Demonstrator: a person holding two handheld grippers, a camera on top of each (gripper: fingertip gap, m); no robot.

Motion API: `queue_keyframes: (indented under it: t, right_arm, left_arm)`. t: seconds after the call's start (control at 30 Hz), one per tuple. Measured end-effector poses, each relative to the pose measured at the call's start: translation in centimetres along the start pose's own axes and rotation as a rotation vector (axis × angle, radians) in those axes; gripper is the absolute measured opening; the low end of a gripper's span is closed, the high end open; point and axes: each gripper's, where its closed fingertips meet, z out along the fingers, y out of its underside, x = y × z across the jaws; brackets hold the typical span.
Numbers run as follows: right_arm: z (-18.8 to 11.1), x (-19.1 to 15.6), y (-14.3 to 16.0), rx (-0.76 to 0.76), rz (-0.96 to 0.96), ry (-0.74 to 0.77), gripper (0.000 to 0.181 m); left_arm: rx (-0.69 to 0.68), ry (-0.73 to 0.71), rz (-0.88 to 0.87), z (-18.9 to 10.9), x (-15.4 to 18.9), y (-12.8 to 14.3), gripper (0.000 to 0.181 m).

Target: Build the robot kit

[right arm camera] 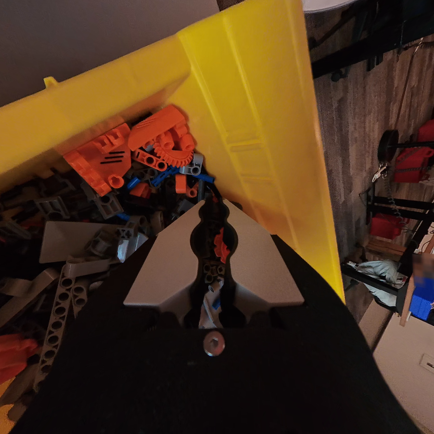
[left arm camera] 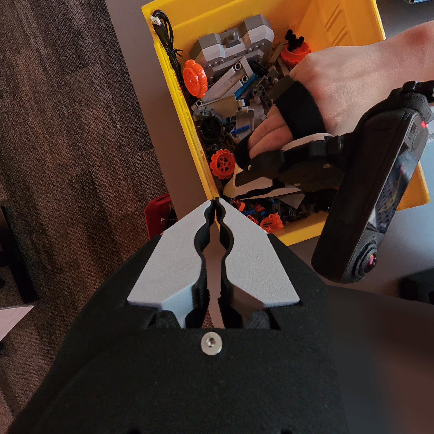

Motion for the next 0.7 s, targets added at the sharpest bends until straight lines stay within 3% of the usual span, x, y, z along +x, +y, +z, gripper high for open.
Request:
queue_keyframes:
  t: [0.23, 0.53, 0.7]
  right_arm:
    - [-2.2, -0.8, -0.4, 0.086, 0.049, -0.014, 0.007]
    - [-9.6, -1.5, -5.2, 0.544, 0.296, -0.127, 0.006]
    - [-12.8, -1.2, -5.9, 0.651, 0.348, -0.084, 0.005]
  left_arm:
    - [0.004, 0.006, 0.000, -0.1, 0.0, 0.0, 0.000]
    - [0.000, 0.009, 0.008, -0.1, 0.2, 0.0, 0.000]
    - [0.011, 0.037, 0.034, -0.2, 1.0, -0.2, 0.000]
